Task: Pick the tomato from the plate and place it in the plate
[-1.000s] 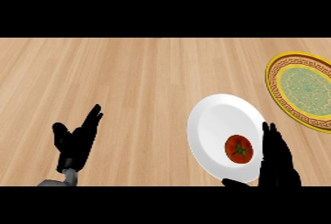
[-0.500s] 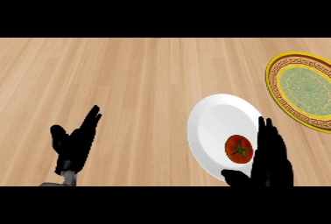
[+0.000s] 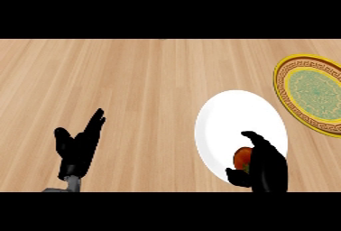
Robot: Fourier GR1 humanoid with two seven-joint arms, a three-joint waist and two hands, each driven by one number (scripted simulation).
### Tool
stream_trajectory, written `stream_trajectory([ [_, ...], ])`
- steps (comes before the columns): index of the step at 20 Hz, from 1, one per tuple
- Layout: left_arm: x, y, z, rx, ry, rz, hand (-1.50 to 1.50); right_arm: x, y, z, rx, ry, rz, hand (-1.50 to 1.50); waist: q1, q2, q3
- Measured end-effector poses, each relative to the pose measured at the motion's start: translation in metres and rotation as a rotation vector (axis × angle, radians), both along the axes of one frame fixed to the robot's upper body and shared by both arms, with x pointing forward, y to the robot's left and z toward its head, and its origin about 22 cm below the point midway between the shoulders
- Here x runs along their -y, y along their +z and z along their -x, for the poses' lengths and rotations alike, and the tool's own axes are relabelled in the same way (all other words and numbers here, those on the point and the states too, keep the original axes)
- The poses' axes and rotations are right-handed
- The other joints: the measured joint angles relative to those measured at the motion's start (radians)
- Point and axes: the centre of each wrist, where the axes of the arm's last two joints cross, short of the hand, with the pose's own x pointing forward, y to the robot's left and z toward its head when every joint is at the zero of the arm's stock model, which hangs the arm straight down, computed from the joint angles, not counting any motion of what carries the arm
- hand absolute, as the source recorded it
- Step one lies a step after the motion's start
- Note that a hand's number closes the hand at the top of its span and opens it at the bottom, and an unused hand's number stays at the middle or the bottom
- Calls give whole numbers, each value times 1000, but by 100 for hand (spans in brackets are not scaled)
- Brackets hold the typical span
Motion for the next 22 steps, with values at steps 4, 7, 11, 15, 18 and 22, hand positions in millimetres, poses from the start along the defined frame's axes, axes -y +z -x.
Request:
stream_trajectory([
  [4,-2,-4,1,11,-7,6,0,-3,-1,-3,6,17,38,150,-1,-4,-2],
  [7,-2,-2,0,1,-6,9,0,3,0,-1,10,25,69,150,-2,-2,0],
  [11,-2,0,0,-1,-4,8,0,-3,1,-3,36,65,106,150,-1,0,1],
  [15,-2,0,1,3,-9,6,0,-29,6,-7,-1,225,72,150,4,3,1],
  [18,-2,2,-1,-3,-10,2,0,-49,16,-10,76,318,15,150,5,4,2],
  [22,-7,2,2,-2,0,3,0,-55,39,-11,273,342,-11,150,1,3,3],
])
